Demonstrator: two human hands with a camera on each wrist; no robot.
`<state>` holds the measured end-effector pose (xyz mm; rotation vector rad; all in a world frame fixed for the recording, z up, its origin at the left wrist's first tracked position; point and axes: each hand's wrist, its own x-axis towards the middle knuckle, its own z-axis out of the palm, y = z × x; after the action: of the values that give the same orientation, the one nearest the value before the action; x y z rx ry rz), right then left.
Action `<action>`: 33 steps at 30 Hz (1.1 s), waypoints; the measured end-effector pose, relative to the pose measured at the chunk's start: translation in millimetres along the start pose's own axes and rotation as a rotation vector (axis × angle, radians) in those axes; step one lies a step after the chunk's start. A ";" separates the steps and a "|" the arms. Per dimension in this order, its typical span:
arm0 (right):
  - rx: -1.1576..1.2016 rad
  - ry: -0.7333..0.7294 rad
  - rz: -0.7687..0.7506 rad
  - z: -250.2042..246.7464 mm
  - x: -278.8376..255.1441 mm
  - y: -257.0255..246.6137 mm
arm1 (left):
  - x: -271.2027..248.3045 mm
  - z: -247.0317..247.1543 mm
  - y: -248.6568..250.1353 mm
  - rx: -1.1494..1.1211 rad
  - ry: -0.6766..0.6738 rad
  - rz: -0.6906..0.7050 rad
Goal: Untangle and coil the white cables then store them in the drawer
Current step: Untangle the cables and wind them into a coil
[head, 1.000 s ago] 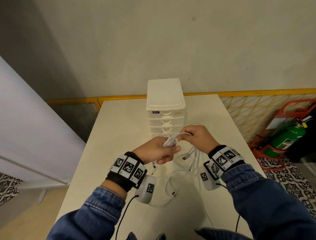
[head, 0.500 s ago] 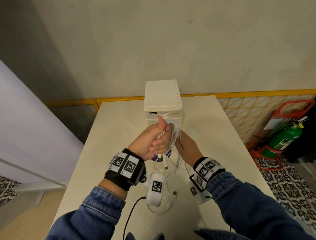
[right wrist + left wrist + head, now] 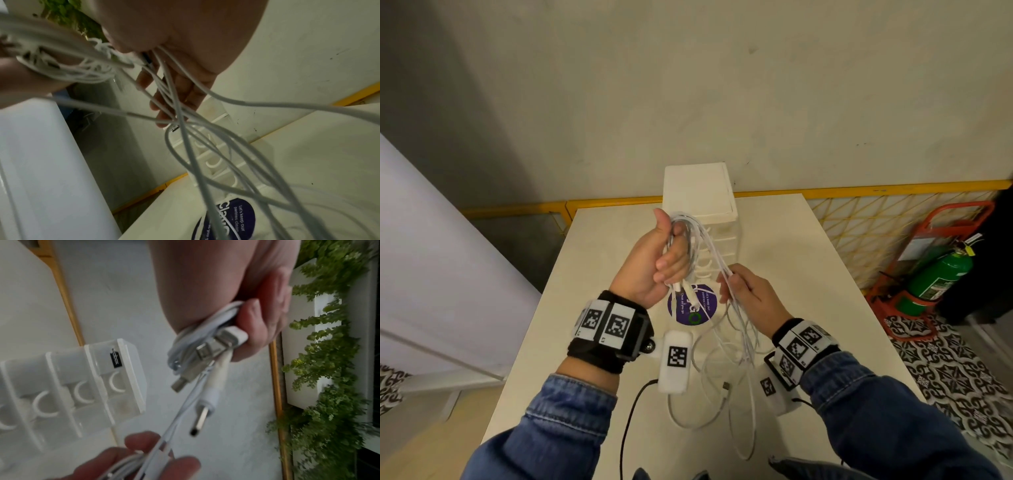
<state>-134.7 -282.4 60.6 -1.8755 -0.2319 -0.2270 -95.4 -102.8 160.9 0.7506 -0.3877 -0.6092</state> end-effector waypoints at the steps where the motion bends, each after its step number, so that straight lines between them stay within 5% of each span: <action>1: 0.024 0.007 -0.006 -1.5 -0.3 -0.9 | -1.1 -0.6 3.4 0.014 0.020 0.013; 6: 0.113 0.136 0.083 -6.2 1.4 3.4 | -3.7 -3.5 10.5 0.050 0.025 0.067; 10: 0.029 0.308 0.426 -30.0 -10.0 38.7 | -7.3 -11.6 35.0 -0.023 0.008 0.225; 15: -0.483 0.095 0.838 -68.3 -40.6 94.0 | -9.4 -15.0 59.7 -0.007 0.095 0.326; 18: -0.585 0.136 0.961 -73.5 -47.7 101.1 | -6.9 -12.4 53.1 0.021 0.088 0.277; 20: -0.592 0.243 0.874 -69.4 -41.2 88.4 | -3.8 -10.9 43.7 0.072 0.048 0.173; 23: -0.456 0.422 0.401 -56.2 -20.8 44.7 | 0.3 -4.8 26.2 0.258 -0.038 0.011; 26: -0.187 0.333 0.050 -37.6 -0.1 -18.5 | 1.3 6.9 10.8 0.368 -0.080 -0.074; 30: 0.102 0.064 -0.077 -8.2 8.1 -56.7 | 2.9 18.8 3.6 0.345 -0.113 -0.125; 33: 0.423 0.023 0.033 10.0 3.9 -57.6 | 2.8 20.3 8.0 0.322 -0.112 -0.122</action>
<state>-146.3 -255.0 111.2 -1.4555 -0.2140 -0.1614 -101.0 -110.4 180.8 1.0563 -0.5541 -0.7149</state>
